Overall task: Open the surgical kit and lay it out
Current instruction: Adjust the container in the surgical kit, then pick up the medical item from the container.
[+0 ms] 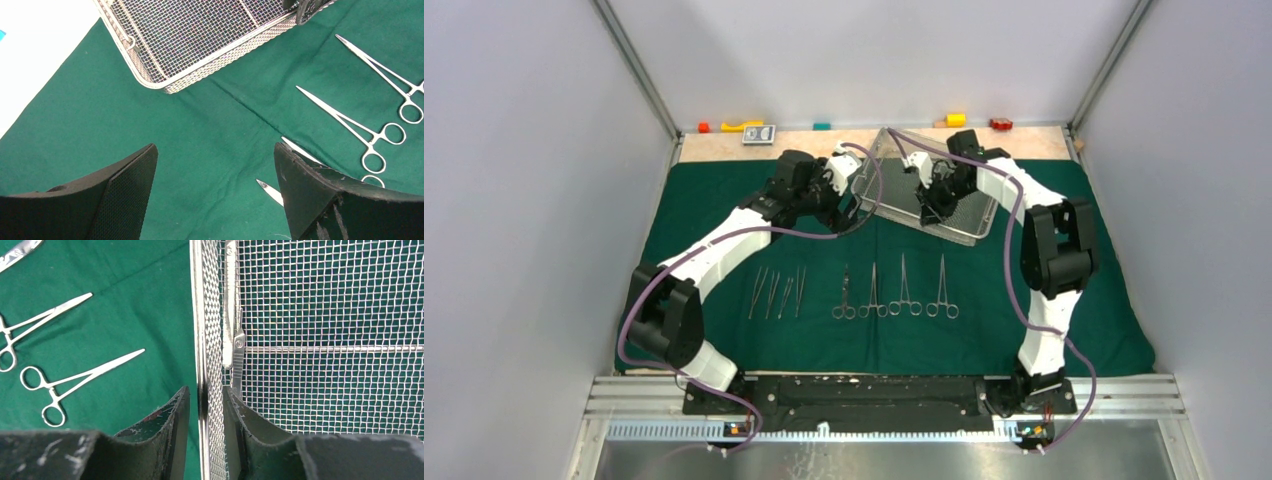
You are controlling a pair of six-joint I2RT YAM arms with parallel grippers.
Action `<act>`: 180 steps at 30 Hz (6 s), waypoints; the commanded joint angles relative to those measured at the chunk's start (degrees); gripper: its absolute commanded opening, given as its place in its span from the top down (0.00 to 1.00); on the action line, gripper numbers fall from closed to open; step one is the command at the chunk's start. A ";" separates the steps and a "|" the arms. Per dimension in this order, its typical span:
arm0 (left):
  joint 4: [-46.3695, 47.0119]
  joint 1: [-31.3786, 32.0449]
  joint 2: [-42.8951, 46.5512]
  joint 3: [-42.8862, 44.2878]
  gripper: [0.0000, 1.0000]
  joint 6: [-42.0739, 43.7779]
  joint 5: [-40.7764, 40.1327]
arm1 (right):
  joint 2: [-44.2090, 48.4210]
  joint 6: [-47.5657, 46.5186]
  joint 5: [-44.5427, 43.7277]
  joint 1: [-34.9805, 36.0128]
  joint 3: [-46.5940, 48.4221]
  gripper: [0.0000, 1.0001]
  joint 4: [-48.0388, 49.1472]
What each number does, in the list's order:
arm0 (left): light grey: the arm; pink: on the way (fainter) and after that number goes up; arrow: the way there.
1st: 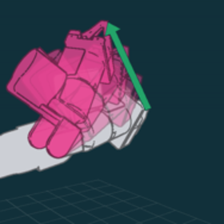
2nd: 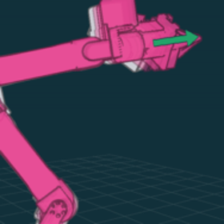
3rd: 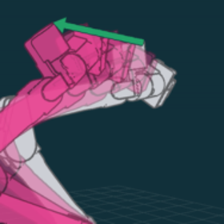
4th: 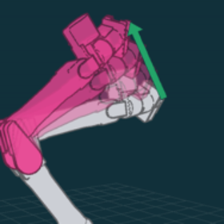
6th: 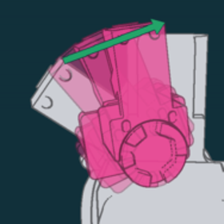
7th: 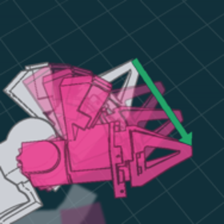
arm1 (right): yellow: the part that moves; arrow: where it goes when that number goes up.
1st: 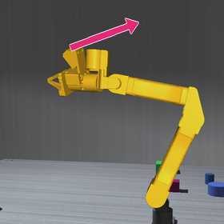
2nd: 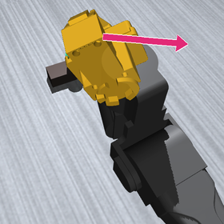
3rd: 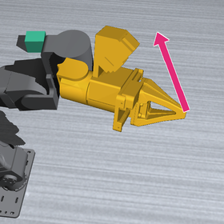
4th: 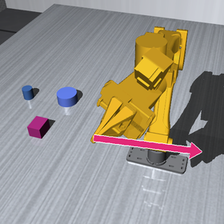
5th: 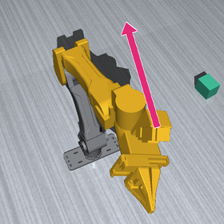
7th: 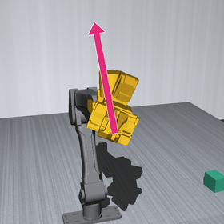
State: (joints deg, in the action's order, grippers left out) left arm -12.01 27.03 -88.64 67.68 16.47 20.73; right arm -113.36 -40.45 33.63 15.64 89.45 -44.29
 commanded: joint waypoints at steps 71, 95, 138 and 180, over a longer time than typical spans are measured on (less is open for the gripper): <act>4.19 -0.32 1.89 -0.29 0.08 0.25 4.11 | -1.18 -25.89 -16.68 -3.85 3.28 0.89 -8.72; 3.87 -1.92 2.68 0.34 0.01 -0.12 -0.92 | -21.92 -0.82 -12.12 -7.05 40.66 0.45 2.72; 3.84 -3.44 -3.38 3.21 0.01 -0.76 0.53 | -41.24 -0.76 -16.18 -6.79 54.69 0.83 6.67; 5.14 -3.47 -0.44 2.74 0.03 -2.48 1.68 | -12.32 22.58 -21.09 -6.91 38.21 1.00 7.33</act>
State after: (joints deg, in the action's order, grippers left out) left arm -9.85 23.70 -92.09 68.73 15.25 22.24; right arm -132.33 -21.67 14.81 8.71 128.22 -35.59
